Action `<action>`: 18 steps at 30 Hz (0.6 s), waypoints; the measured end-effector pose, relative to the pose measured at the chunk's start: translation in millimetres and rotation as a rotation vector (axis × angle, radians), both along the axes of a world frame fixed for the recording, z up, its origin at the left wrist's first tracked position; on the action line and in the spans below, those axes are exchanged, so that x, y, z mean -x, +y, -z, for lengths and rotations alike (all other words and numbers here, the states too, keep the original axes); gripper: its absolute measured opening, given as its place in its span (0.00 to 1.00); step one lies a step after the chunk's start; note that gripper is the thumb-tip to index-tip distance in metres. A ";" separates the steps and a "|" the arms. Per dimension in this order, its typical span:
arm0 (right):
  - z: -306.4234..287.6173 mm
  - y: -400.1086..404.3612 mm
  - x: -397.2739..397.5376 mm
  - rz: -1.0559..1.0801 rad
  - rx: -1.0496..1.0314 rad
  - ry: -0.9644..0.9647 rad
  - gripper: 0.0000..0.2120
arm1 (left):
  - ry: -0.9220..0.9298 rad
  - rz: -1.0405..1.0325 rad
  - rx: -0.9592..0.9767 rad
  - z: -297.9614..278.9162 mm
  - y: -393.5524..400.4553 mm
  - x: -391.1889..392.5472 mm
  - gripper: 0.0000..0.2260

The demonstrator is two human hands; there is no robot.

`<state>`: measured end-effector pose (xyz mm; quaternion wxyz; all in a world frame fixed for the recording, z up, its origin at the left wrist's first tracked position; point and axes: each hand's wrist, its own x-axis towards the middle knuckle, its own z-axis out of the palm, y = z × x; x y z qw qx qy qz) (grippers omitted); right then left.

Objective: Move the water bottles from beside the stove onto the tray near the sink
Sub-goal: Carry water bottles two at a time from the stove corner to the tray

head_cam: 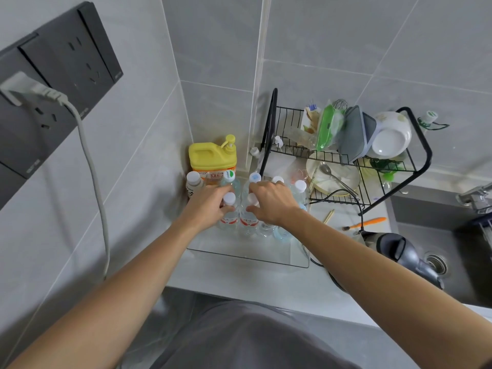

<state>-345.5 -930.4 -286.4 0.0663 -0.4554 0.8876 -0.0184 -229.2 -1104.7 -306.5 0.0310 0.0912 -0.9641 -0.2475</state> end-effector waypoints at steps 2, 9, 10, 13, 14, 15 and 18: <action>0.4 0.8 -0.8 0.000 0.008 -0.010 0.20 | -0.011 -0.009 0.000 -1.6 0.5 1.2 0.12; -3.7 5.2 -4.9 0.060 0.051 -0.085 0.21 | -0.139 -0.056 0.089 -16.1 3.4 11.2 0.15; -4.9 6.4 -5.9 0.079 0.073 -0.101 0.22 | -0.150 -0.081 0.095 -19.6 4.2 10.6 0.20; -9.8 12.5 -8.7 0.129 0.145 -0.095 0.22 | -0.013 -0.189 0.132 -33.4 7.4 8.5 0.21; -12.3 16.0 -10.0 0.154 0.169 -0.078 0.21 | 0.062 -0.211 0.158 -38.1 9.3 8.4 0.20; -15.1 20.5 -11.2 0.185 0.197 -0.054 0.21 | 0.127 -0.216 0.186 -41.8 12.2 9.2 0.19; -26.0 42.1 -17.6 0.297 0.283 0.040 0.20 | 0.259 -0.138 0.247 -49.9 27.2 16.6 0.18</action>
